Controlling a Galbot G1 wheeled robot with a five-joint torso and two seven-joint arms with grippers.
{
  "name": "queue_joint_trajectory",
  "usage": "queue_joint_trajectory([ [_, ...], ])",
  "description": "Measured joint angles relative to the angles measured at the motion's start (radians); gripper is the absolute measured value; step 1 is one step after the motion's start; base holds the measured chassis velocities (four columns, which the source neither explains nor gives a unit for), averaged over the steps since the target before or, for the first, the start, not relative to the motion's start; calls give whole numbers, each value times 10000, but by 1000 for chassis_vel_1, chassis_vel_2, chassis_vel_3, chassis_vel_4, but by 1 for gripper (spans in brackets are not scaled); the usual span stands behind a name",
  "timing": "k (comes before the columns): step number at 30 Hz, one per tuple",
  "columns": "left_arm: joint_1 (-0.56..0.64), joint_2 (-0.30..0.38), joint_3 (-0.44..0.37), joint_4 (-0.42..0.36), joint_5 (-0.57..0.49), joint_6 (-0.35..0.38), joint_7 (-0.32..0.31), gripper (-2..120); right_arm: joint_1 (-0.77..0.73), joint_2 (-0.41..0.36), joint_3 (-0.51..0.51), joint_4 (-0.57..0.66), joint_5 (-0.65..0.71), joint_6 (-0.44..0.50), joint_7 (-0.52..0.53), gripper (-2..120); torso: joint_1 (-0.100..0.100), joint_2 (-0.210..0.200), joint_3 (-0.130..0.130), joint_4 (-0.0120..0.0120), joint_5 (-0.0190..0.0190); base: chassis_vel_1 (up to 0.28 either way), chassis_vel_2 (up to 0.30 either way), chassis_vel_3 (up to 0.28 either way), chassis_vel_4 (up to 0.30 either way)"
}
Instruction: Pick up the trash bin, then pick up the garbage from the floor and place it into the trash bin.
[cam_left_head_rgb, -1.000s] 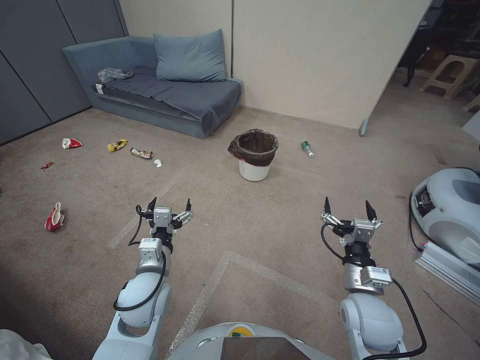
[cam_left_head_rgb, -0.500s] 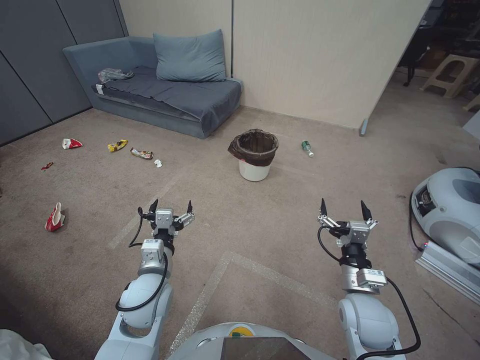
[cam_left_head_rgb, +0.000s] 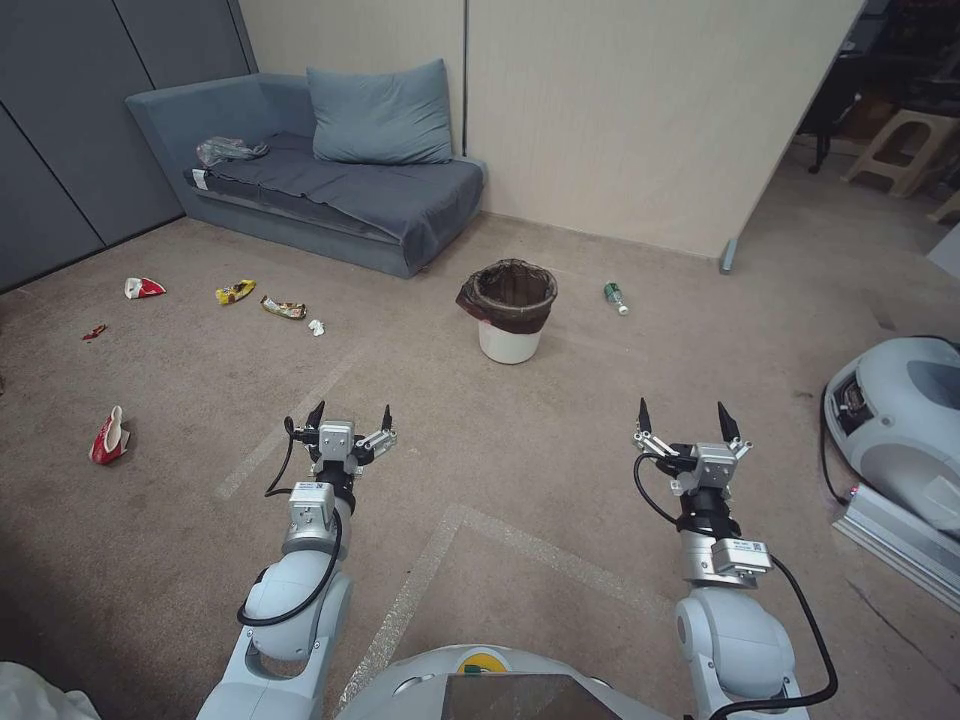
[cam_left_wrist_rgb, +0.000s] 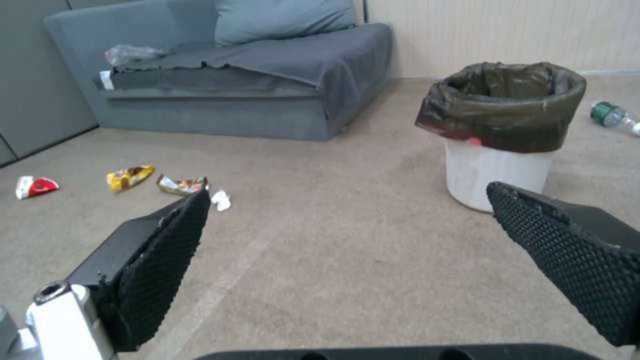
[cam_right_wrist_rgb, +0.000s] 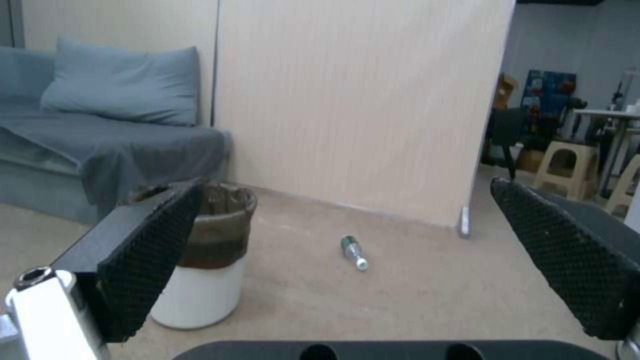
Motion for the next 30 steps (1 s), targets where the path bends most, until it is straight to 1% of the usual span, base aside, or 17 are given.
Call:
queue_joint_trajectory([
  [6, 19, 28, 19, -46, 4, -10, 213, 100, 30, 10, 32, 3, 1, -5, -24, 100, 0, 0, 0, -1, 1, -128, 129, 135, -148],
  [12, 19, 38, 90, -66, 4, -12, 284, 100, 52, 14, 59, 8, -1, -21, -29, 100, 1, 0, 2, 1, 0, -226, 243, 250, -235],
  [17, 23, 40, 133, -89, 6, -12, 324, 100, 62, 12, 71, 8, -3, -39, -27, 100, 0, 0, 1, 1, 2, -264, 258, 279, -268],
  [18, 31, 41, 147, -99, 6, -12, 338, 100, 63, 14, 71, 9, -3, -40, -27, 100, 0, 0, 1, 0, -4, -293, 310, 296, -324],
  [21, 46, 43, 171, -106, 6, -13, 353, 100, 65, 24, 60, 4, -4, -42, -34, 100, 0, 0, 1, -1, 2, -295, 307, 331, -321],
  [26, 57, 37, 213, -112, 15, -17, 374, 100, 73, 39, 41, 2, -4, -37, -65, 100, 1, 0, 1, 1, 3, -338, 341, 341, -317],
  [27, 56, 36, 223, -112, 21, -18, 378, 100, 81, 36, 44, 4, -4, -37, -71, 100, 1, -2, 3, -2, -5, -333, 317, 335, -344],
  [30, 48, 36, 237, -115, 26, -23, 380, 100, 118, 32, 45, 10, 15, -36, -51, 100, 1, 0, 0, -1, 1, -338, 325, 331, -323],
])
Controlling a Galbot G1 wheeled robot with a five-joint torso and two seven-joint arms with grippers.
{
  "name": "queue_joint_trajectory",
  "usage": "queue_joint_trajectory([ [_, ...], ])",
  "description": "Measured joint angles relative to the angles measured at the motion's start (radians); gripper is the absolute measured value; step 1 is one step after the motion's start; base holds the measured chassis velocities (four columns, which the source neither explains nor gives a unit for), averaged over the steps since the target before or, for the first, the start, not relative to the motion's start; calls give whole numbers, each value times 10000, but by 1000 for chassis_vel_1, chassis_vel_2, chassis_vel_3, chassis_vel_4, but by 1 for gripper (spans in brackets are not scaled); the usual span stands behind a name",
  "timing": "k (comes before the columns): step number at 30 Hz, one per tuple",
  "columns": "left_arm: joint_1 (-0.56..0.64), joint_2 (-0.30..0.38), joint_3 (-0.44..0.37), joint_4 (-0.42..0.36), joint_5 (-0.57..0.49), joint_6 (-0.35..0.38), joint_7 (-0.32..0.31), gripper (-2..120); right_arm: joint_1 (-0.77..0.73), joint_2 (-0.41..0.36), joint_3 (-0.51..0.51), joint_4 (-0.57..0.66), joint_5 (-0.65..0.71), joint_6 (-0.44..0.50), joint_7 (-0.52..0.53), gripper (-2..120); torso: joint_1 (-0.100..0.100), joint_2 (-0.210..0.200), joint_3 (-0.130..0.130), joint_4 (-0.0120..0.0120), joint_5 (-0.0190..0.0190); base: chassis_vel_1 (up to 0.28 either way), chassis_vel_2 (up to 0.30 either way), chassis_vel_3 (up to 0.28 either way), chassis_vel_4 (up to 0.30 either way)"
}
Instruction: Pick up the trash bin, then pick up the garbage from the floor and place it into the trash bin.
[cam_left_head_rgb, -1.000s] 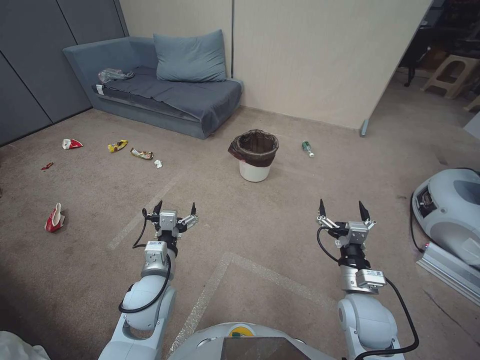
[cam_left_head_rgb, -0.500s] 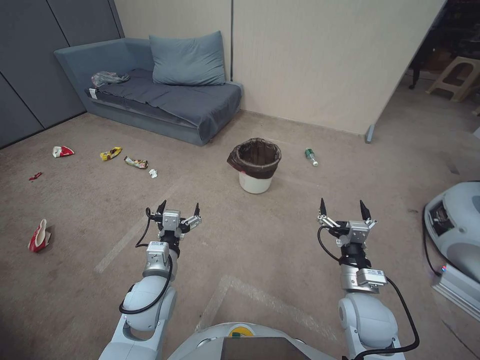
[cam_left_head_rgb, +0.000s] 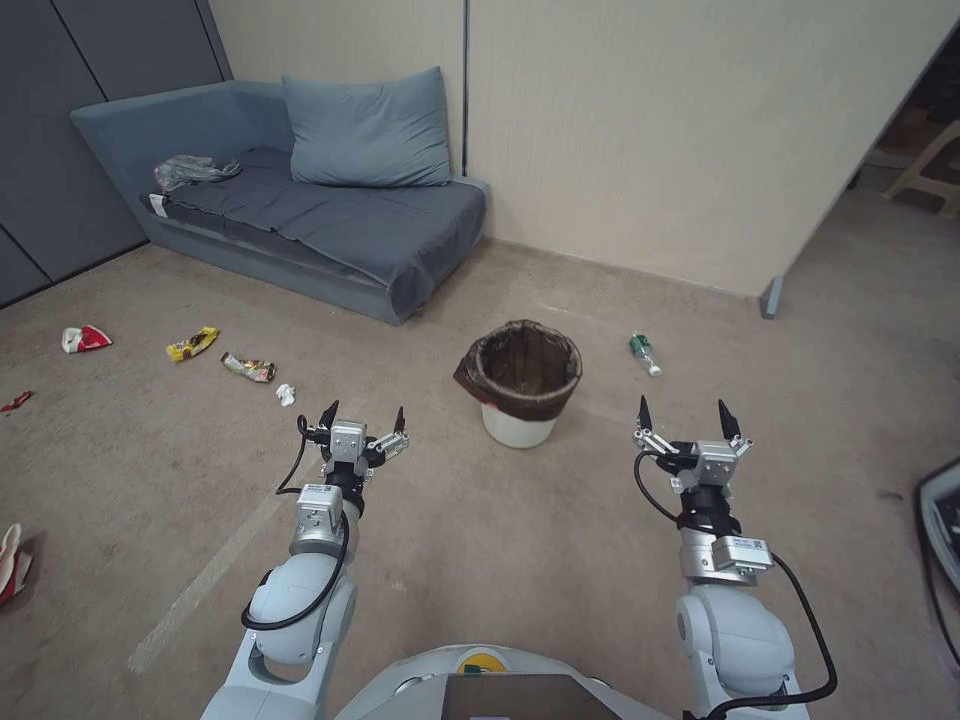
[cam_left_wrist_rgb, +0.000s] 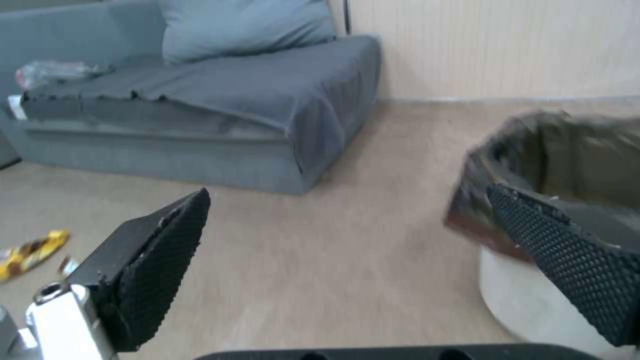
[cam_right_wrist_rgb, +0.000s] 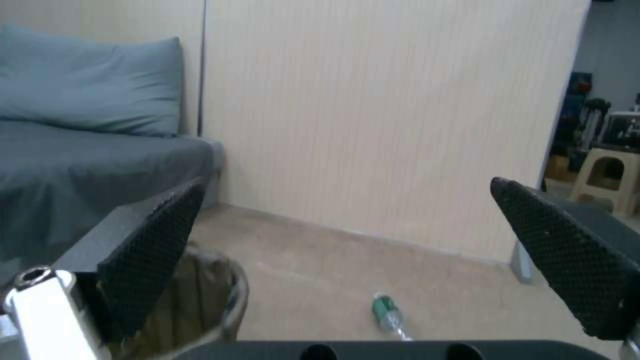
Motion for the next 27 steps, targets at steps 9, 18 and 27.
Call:
queue_joint_trajectory([
  [9, 4, 10, 72, 33, -3, -17, 7, 100, 121, -13, -1, -168, -35, 434, 164, 100, 2, -1, 3, 1, 1, -315, 281, 300, -287],
  [18, 92, 98, 381, -26, -425, -41, 301, 100, 130, 98, -57, -378, -364, 835, 226, 100, 0, -1, 0, -1, 0, -76, 108, 56, -79],
  [27, -145, 468, 700, -341, -1848, 48, 710, 100, 126, 25, -31, -376, -497, 811, 253, 100, 0, 0, 0, 3, -1, 13, -17, -19, 10],
])
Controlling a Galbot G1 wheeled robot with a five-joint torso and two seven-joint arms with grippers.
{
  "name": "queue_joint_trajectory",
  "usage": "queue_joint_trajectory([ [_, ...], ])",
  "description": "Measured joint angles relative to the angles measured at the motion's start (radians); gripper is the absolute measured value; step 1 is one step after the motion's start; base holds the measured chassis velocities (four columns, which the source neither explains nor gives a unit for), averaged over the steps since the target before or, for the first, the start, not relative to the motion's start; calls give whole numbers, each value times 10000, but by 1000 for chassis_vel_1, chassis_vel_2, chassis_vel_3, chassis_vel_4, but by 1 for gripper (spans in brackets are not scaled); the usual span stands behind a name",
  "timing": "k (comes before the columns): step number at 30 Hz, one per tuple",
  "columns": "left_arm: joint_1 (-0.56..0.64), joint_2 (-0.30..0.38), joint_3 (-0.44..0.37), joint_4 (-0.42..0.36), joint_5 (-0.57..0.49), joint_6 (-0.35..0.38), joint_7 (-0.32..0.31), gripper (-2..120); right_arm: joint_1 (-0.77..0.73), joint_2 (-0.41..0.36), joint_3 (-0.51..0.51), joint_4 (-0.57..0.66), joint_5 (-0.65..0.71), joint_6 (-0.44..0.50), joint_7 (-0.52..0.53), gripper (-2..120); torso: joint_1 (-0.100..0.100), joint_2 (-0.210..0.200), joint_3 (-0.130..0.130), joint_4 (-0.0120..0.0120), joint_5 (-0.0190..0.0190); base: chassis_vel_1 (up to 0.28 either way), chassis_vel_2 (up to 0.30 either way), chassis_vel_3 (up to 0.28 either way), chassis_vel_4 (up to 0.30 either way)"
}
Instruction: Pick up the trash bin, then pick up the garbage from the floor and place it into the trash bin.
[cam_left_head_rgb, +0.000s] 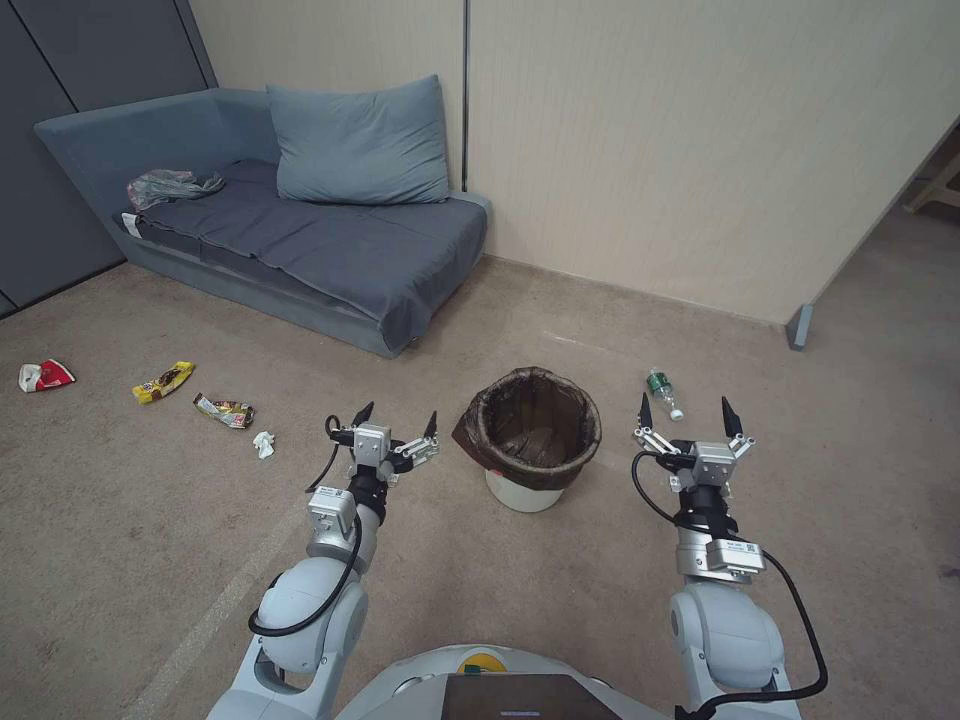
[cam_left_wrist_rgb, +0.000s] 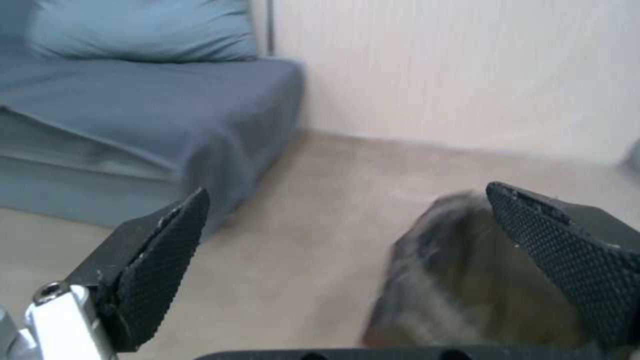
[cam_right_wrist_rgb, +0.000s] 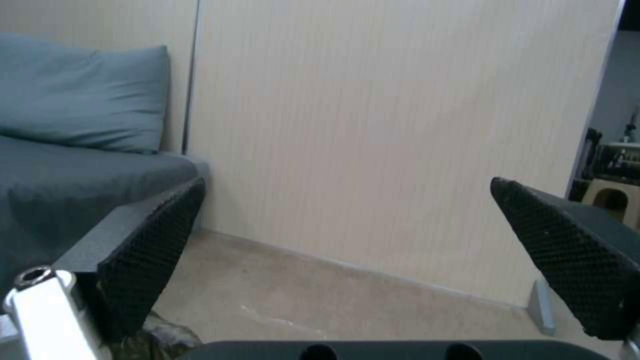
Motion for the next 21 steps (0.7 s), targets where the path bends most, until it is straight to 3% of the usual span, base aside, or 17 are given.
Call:
queue_joint_trajectory([
  [2, -501, 363, 183, -43, -1724, 301, -16, 100, -34, -11, 6, -16, -85, 1, -3, 100, 0, 0, 1, 0, 0, 0, 0, 0, 0],
  [3, -501, 363, 183, -43, -1724, 301, -16, 100, -34, -11, 6, -16, -85, 1, -3, 100, 0, 0, 1, 0, 0, 0, 0, 0, 0],
  [5, -1223, 805, 351, 169, -3345, 623, 12, 100, -68, -15, 4, -19, -173, 2, -15, 100, 0, 0, 1, -5, 1, 0, 0, 0, 0],
  [7, -1312, 856, 376, 222, -3510, 645, 12, 100, -72, -17, 2, -19, -188, 2, -16, 100, 0, 0, 1, -5, 0, 0, 0, 0, 0],
  [9, -1986, 1159, 485, 725, -4383, 772, -67, 100, -46, -40, -25, -40, -273, -15, -30, 100, 0, 0, 1, -7, -1, 0, 0, 0, 0],
  [17, -2646, 1365, 604, 1351, -5036, 925, -191, 100, 52, -59, -121, -124, -409, -98, -100, 100, 0, 0, 2, 6, 0, 0, 0, 0, 0],
  [21, -2912, 1380, 725, 1539, -5314, 1028, -293, 99, 34, -33, -121, -140, -454, -94, -113, 100, 0, -1, 2, -1, -1, 0, 0, 0, 0],
])
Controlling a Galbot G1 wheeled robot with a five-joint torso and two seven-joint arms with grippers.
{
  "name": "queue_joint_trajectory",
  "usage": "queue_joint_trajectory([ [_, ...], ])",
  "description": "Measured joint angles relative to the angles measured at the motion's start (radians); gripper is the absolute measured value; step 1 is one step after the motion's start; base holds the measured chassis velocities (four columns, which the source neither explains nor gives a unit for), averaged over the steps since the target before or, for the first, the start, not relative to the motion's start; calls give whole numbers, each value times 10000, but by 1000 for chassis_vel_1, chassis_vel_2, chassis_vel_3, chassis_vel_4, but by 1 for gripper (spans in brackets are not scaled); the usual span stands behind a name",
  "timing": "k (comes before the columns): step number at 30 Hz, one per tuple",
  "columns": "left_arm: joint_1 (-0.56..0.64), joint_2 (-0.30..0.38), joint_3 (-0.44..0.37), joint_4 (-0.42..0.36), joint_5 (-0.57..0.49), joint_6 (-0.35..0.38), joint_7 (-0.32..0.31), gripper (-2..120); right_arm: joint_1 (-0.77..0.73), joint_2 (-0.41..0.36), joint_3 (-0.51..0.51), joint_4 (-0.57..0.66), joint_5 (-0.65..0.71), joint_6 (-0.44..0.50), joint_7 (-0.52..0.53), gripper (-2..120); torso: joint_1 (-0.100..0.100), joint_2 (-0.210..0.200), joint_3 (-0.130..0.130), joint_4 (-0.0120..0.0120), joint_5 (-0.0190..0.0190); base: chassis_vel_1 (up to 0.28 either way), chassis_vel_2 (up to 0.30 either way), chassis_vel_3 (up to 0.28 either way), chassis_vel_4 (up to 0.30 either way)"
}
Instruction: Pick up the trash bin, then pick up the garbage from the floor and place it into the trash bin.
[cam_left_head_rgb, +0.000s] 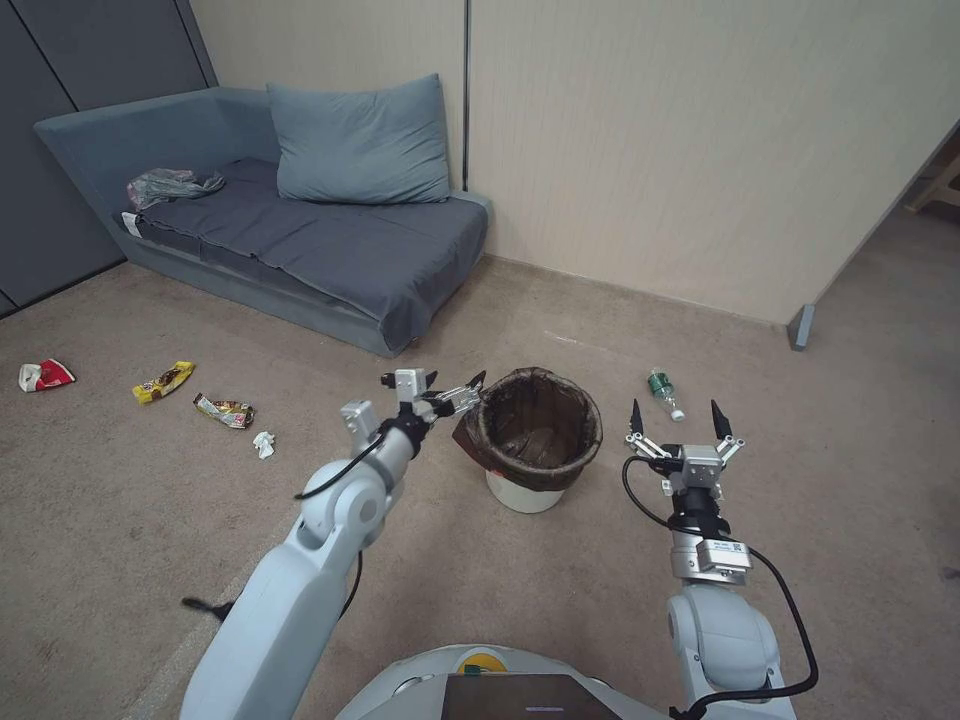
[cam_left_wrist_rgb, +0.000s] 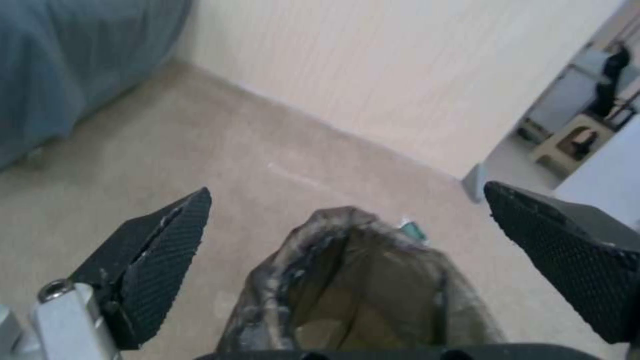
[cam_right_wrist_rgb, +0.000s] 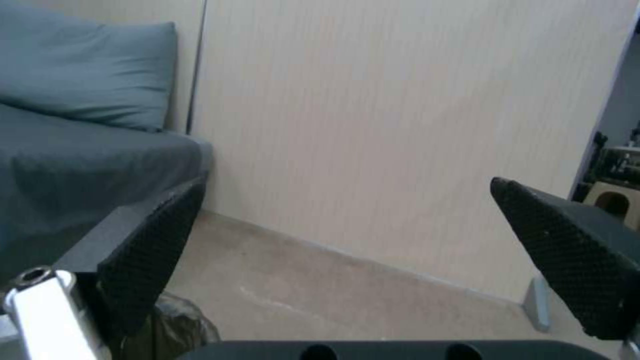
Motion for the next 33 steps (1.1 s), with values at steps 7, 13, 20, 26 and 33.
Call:
queue_joint_trajectory([
  [7, -476, -12, 239, 392, -396, 143, -129, 99, -33, 52, 29, -10, -64, 9, -2, 100, 0, 0, 0, 3, 2, 0, 0, 0, 0],
  [13, -1123, -82, 567, 923, -826, 350, -331, 97, -45, 123, 76, -9, -117, 12, 1, 100, 0, 0, 0, -5, 3, 0, 0, 0, 0],
  [20, -1972, -393, 940, 1981, -1136, 606, -900, 97, -82, 183, 157, 42, -142, 11, 6, 100, 0, 0, 0, 0, 3, 0, 0, 0, 0],
  [26, -2318, -566, 1188, 2611, -1325, 771, -940, 97, -65, 149, 226, 7, -138, 9, 10, 100, 0, 0, 0, 0, 3, 0, 0, 0, 0],
  [33, -2617, -715, 1519, 3261, -1108, 1031, -1074, 97, -22, 134, 221, 19, -115, -5, 20, 100, 0, 0, 0, 0, 3, 0, 0, 0, 0],
])
